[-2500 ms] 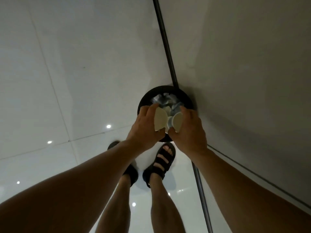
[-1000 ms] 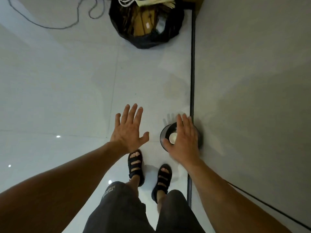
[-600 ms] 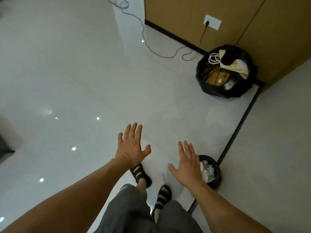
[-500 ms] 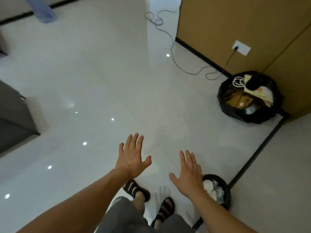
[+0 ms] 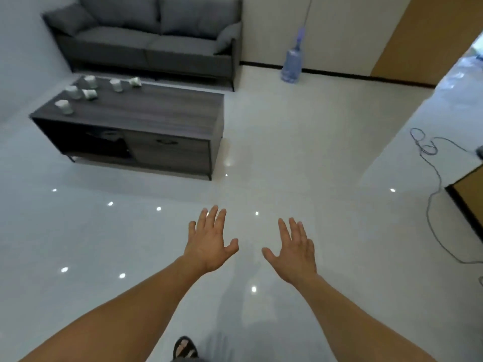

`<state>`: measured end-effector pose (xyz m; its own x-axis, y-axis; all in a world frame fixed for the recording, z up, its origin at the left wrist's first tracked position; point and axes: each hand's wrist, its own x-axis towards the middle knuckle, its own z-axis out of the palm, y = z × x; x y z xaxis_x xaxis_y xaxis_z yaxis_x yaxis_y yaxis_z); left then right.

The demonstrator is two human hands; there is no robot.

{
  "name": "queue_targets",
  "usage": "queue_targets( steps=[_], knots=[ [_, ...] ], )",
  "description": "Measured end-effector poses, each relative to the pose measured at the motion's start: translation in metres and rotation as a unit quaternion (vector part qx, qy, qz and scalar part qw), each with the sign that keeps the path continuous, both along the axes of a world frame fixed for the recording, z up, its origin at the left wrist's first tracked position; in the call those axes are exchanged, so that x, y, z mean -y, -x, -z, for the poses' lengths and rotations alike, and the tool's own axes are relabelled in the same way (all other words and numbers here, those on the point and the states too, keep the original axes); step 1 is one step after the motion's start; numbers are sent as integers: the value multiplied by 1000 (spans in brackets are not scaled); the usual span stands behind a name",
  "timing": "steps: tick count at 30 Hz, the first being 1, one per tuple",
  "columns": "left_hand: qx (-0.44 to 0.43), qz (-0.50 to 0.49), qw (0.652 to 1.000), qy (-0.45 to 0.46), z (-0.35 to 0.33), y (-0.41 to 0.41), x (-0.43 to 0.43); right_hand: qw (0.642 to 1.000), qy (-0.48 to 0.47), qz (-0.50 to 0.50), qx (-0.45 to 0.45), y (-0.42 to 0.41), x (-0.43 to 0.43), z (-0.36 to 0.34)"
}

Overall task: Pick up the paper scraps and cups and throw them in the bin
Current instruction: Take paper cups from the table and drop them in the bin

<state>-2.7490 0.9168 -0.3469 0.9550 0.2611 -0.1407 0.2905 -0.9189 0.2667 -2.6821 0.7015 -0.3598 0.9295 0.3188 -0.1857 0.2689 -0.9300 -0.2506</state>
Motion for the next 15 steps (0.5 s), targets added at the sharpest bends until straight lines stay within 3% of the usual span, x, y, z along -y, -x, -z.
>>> queue_targets(
  steps=[6, 15],
  knots=[
    [4, -144, 990, -2, -14, 57, -162, 991, -7, -137, 6, -1, -184, -13],
    [11, -293, 956, 4, -16, 84, -322, 968, -5, -251, 18, -18, -385, -19]
  ],
)
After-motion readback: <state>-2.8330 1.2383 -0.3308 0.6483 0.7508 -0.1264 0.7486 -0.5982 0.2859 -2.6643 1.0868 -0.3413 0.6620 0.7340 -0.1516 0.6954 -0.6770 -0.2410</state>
